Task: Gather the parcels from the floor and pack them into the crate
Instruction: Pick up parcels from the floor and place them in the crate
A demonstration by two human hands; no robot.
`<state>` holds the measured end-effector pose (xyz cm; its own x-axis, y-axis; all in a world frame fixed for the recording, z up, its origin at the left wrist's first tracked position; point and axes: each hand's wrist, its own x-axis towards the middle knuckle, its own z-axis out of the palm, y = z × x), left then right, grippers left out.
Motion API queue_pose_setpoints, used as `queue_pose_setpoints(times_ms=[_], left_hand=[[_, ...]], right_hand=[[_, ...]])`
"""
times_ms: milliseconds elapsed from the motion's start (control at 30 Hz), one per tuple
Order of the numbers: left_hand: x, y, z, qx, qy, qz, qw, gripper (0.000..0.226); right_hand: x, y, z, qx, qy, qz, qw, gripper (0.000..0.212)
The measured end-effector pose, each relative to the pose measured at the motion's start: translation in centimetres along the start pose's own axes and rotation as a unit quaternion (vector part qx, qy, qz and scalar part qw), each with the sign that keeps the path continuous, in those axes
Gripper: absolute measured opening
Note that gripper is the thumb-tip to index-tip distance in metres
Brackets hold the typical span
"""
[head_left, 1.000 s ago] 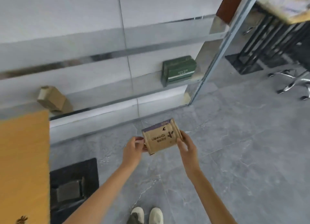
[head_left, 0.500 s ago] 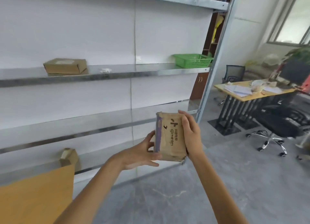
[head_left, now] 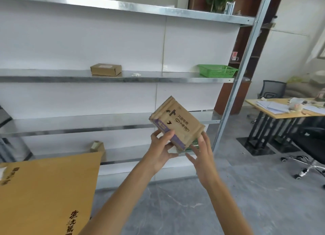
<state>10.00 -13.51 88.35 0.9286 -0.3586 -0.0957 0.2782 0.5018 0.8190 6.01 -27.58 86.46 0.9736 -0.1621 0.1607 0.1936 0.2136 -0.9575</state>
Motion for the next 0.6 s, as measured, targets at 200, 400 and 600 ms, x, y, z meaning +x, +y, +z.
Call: queue_pose_setpoints(times_ms=[200,400,600], left_hand=[[-5.1,-1.8,1.1,0.024,0.021,0.023,0.999,0.105],[-10.1,1.9,-2.1,0.179,0.027,0.097,0.979,0.098],[-17.3,5.3,-3.5,0.325,-0.042,0.086,0.941,0.086]], right_hand=[[-3.0,-2.4,-0.4,0.015,-0.024,-0.025,0.999,0.069],[-5.2,-5.4,-1.4,-0.03,-0.075,-0.029,0.996,0.077],[-9.5,-7.4,2.2,-0.05,-0.119,-0.042,0.991,0.077]])
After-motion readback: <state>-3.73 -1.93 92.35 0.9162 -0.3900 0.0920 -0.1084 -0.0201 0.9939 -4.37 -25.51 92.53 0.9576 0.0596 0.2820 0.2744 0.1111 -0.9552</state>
